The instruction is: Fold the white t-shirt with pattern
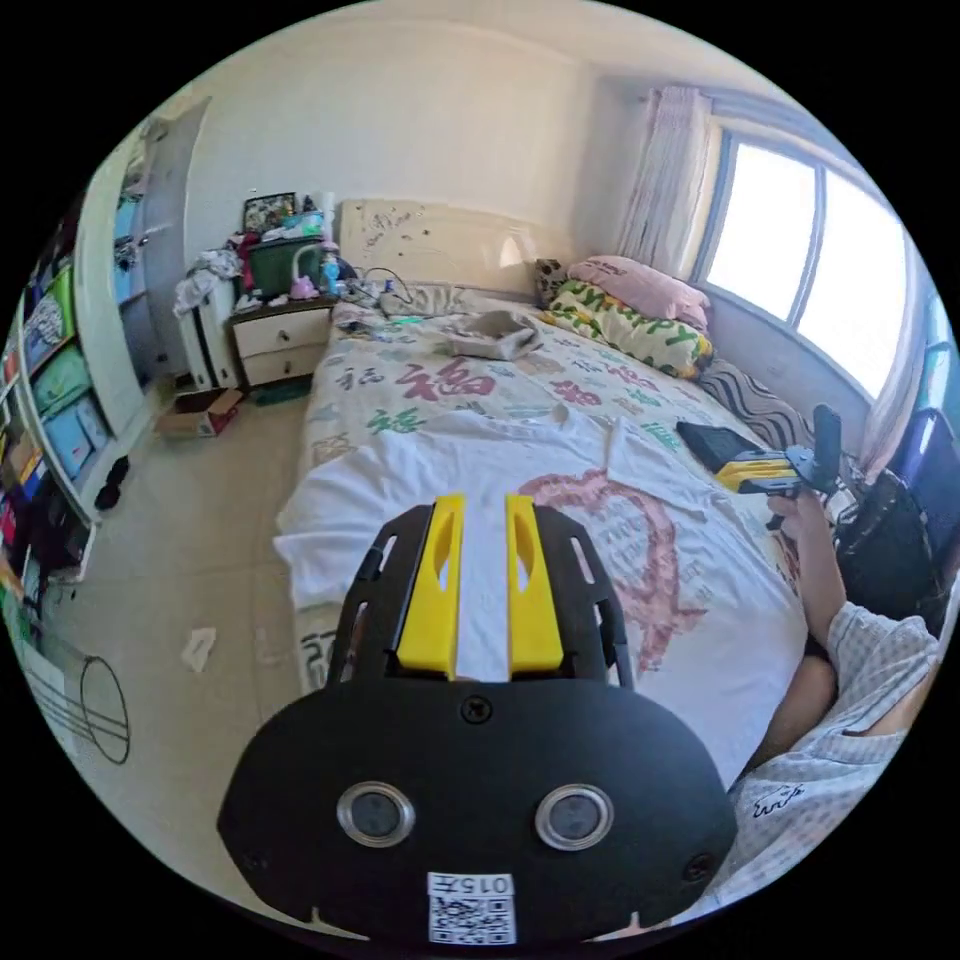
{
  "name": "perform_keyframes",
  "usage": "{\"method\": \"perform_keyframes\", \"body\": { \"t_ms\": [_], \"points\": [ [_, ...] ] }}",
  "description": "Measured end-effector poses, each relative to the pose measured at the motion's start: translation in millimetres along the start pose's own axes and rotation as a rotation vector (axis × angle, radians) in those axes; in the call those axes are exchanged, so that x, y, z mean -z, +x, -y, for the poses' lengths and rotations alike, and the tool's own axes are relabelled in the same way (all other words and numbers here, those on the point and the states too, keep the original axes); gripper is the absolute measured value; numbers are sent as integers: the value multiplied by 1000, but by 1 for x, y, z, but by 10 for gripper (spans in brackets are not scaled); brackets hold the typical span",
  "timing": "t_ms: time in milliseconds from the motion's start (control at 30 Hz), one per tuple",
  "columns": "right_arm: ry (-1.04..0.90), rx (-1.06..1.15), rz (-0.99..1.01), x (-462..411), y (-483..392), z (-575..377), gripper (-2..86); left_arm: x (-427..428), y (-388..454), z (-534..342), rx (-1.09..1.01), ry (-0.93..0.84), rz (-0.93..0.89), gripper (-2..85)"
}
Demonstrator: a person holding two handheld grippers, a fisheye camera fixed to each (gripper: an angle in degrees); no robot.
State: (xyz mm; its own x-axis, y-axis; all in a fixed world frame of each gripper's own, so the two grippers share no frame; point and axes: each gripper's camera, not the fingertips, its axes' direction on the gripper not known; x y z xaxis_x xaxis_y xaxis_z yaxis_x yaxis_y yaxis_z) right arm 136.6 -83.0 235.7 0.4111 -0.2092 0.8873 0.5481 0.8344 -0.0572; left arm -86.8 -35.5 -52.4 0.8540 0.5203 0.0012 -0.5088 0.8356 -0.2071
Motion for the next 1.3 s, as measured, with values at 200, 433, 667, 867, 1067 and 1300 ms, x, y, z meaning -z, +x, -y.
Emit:
{"method": "perform_keyframes", "body": {
  "t_ms": [200,433,667,867,1067,1300],
  "points": [
    [-67,37,88,-125,-58,133,54,40,-197,-88,557,97,-189,142],
    [-195,32,29,-307,-115,291,69,1,-265,-96,570,96,-396,134],
    [-384,60,-151,-484,-157,366,78,-32,-253,-56,314,-68,-475,108],
    [-588,216,-285,-611,-197,388,111,-3,-238,-87,200,51,-468,5],
    [-783,341,-483,-692,-228,380,99,6,-237,-104,188,85,-452,-5],
    [-805,345,-529,-703,-229,384,20,10,-246,-129,233,143,-470,-8]
  ]
}}
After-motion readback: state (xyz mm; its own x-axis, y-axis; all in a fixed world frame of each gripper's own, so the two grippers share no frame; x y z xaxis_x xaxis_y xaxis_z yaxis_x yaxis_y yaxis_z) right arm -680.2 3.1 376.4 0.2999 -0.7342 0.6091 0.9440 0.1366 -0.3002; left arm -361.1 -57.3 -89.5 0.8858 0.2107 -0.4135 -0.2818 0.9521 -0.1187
